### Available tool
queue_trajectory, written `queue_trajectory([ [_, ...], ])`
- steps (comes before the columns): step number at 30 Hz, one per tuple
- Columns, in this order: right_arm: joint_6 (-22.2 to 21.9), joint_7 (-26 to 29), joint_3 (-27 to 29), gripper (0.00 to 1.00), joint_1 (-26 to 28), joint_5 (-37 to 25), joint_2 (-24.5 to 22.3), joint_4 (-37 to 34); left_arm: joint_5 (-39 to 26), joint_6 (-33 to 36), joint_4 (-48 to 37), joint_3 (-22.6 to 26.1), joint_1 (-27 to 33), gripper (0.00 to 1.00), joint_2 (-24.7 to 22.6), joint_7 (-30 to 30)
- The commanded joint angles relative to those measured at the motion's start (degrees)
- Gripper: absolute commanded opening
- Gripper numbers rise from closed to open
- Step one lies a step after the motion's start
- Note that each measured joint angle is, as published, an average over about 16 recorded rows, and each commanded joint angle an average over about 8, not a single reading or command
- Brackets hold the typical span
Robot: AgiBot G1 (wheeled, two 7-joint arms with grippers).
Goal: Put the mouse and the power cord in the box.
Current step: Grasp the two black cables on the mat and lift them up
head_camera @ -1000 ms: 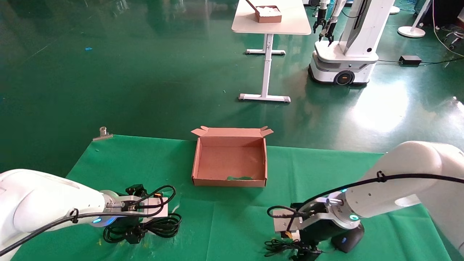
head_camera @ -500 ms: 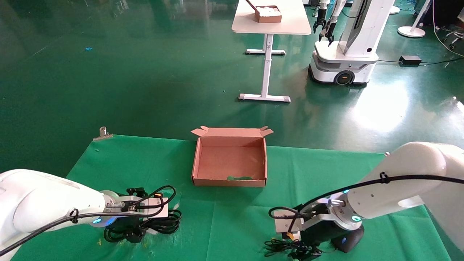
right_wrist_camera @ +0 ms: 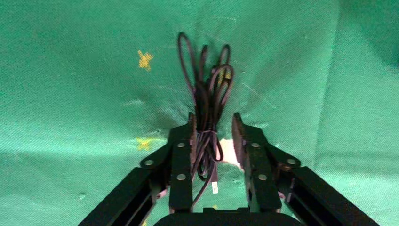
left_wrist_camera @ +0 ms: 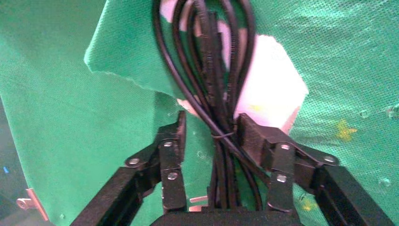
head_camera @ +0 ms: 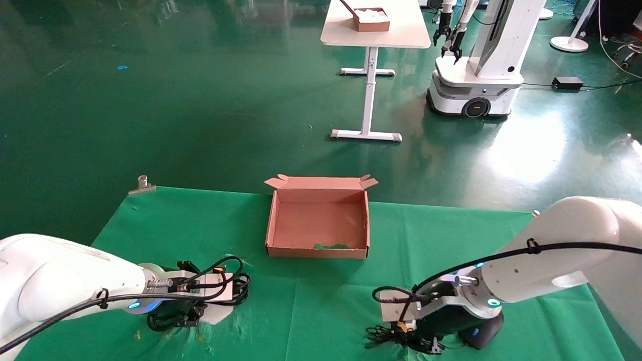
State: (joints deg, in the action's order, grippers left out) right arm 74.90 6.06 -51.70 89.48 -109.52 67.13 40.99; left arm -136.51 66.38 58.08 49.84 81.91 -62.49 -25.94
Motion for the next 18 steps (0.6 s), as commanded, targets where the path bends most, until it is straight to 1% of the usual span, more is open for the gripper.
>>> queue_trajectory([
  [1,0.01,0.01,0.01,0.00,-0.01,0.01,-0.02,0.04,0.00,-0.01,0.00,0.00,0.00,0.00,0.00,0.00],
  [18,0.04,0.05,0.08,0.00,0.05,0.07,-0.17,0.11,-0.04,-0.09,0.03,-0.06,0.08,0.00,0.02,0.00],
])
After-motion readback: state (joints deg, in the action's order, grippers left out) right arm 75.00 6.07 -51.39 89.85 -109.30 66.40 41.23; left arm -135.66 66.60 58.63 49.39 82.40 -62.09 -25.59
